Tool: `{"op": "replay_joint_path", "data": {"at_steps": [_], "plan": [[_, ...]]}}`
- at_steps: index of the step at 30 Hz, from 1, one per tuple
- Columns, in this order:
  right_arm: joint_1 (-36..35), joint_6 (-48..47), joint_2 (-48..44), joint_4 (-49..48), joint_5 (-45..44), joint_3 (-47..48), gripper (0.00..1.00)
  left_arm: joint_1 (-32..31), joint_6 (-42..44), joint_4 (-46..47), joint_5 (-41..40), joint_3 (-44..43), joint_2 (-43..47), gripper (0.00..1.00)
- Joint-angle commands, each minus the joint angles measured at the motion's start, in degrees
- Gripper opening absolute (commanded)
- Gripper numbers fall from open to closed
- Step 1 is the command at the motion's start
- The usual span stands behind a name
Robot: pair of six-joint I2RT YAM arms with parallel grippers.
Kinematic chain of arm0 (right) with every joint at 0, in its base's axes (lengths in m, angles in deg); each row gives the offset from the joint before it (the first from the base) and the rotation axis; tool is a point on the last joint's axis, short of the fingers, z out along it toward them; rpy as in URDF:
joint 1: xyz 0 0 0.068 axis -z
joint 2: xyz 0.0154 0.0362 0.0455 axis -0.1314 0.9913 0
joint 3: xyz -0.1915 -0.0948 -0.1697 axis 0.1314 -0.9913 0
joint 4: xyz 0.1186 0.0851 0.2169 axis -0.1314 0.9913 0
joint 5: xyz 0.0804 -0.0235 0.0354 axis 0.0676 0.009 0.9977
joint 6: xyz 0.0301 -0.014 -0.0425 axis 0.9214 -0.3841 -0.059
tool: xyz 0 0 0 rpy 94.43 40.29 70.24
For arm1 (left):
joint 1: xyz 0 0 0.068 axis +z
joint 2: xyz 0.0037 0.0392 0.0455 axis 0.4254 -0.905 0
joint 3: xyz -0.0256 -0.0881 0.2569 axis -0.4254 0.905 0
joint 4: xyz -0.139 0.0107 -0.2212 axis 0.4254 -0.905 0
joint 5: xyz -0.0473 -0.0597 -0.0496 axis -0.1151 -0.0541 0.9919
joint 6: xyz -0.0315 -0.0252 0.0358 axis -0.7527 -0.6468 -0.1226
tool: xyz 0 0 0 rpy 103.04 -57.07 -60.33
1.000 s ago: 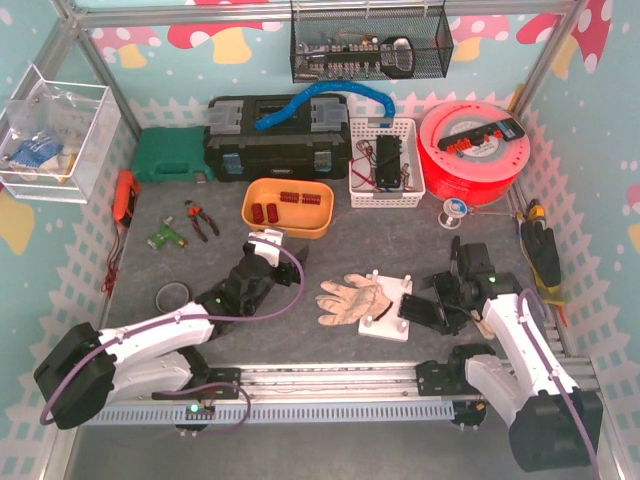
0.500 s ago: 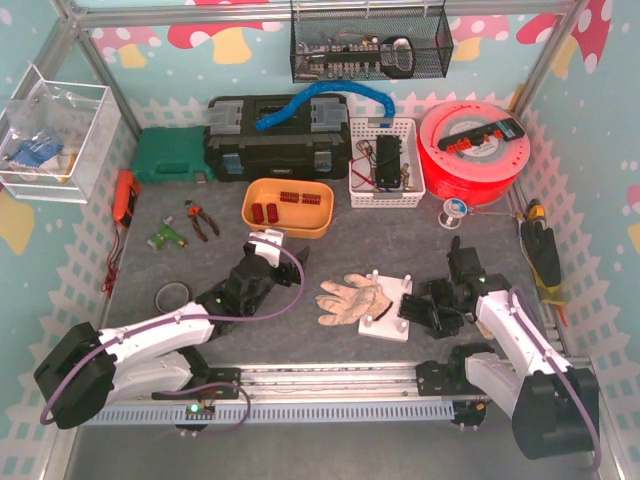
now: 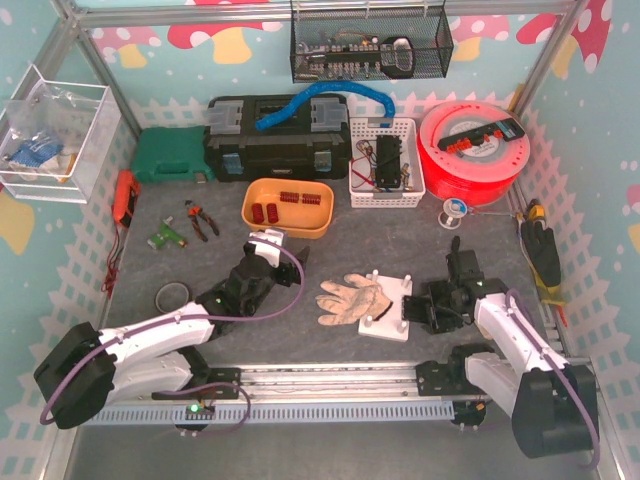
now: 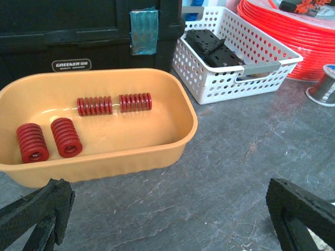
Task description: Install the large spring
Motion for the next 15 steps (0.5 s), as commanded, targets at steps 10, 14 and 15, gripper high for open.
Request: {"op": "replay_joint_path", "data": {"at_steps": [10, 14, 15], "plan": [[-0.42, 4.31, -3.03, 2.48, -2.19, -1.31, 0.54, -0.68, 0.91, -0.24, -0.11, -0.23, 0.25, 0.99], [-0.35, 5.24, -7.0, 3.5, -3.29, -0.6, 0.45, -0.77, 0.82, -0.27, 0.14, -0.55, -0.61, 0.99], [-0.36, 5.55, -8.07, 3.82, -3.85, -0.16, 0.44, -0.77, 0.82, -0.27, 0.15, -0.61, -0.73, 0.99]]}}
